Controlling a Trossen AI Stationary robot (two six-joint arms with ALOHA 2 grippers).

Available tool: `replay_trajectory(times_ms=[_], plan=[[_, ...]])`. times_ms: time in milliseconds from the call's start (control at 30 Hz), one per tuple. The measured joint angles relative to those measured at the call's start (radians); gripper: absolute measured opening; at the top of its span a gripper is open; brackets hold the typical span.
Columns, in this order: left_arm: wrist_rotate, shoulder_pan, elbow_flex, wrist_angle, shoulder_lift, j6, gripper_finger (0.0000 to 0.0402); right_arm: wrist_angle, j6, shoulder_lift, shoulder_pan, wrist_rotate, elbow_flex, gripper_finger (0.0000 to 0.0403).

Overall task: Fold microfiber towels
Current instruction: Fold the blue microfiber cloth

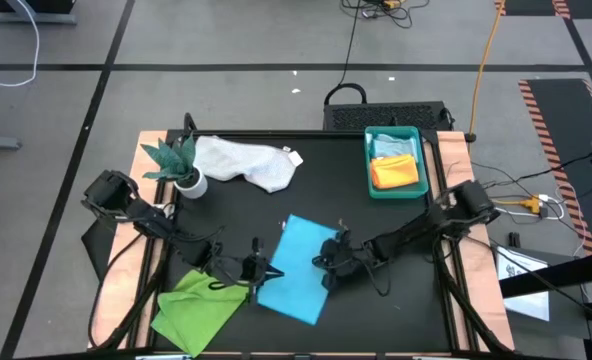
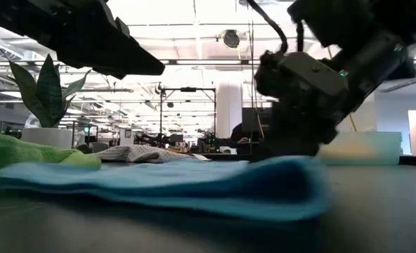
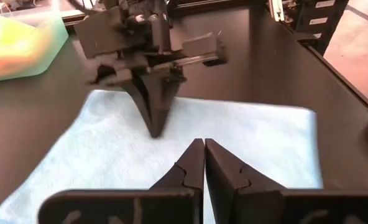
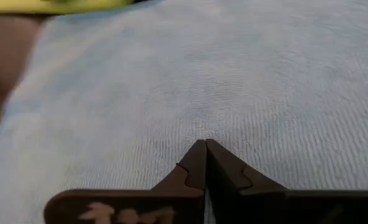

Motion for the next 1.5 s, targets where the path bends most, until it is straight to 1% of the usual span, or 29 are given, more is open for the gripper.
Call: replay_trajectory(times_ms=[100,167,233,367,500,567,667,767,867,967,1067,1200,1300,1367,1500], plan=[[0.000,0.004,0.000,-0.002,0.000,0.000,0.0004,-0.198,0.098,-0.073,0.013,0.093,-0.001,0.0000],[0.000,0.004,0.000,-0.001,0.000,-0.001,0.0004,-0.316,0.181,-0.096,0.015,0.148,-0.001,0.0000],[0.000,0.007,0.000,0.000,0.000,-0.004,0.0010,-0.377,0.244,-0.097,0.009,0.178,0.001,0.0000],[-0.011,0.008,0.000,0.008,0.000,-0.003,0.0015,-0.358,0.252,-0.065,-0.029,0.196,0.004,0.0000],[-0.014,0.017,0.000,0.010,0.000,-0.005,0.0004,-0.356,0.220,-0.049,-0.088,0.214,0.004,0.0000],[-0.014,0.021,0.000,0.009,0.000,-0.006,0.0004,-0.355,0.199,-0.049,-0.121,0.203,0.004,0.0000],[-0.014,0.024,0.000,0.009,0.000,-0.011,0.0015,-0.325,0.141,-0.049,-0.153,0.193,0.004,0.0000],[-0.014,0.024,0.000,0.009,0.000,-0.026,0.0019,-0.266,0.051,-0.049,-0.168,0.132,0.002,0.0000],[-0.014,0.022,0.000,0.009,0.000,-0.031,0.0013,-0.214,-0.061,-0.047,-0.163,0.089,0.001,0.0000],[0.005,0.023,0.000,0.009,0.000,-0.033,0.0004,-0.172,-0.156,-0.047,-0.152,-0.017,0.001,0.0000],[0.018,0.024,0.000,0.009,0.000,-0.037,0.0009,-0.151,-0.194,-0.047,-0.139,-0.091,0.001,0.0000],[0.019,0.024,0.000,0.020,0.001,-0.038,0.0015,-0.121,-0.260,-0.059,-0.102,-0.098,-0.001,0.0000],[0.018,0.029,0.000,0.033,0.001,-0.038,0.0006,-0.110,-0.267,-0.089,-0.074,-0.101,-0.003,0.0000],[0.018,0.034,0.000,0.033,0.001,-0.044,0.0003,-0.103,-0.267,-0.117,-0.053,-0.082,-0.002,0.0000],[0.020,0.054,0.000,0.050,0.028,-0.059,0.0010,-0.095,-0.255,-0.146,0.000,-0.031,-0.001,0.0000]])
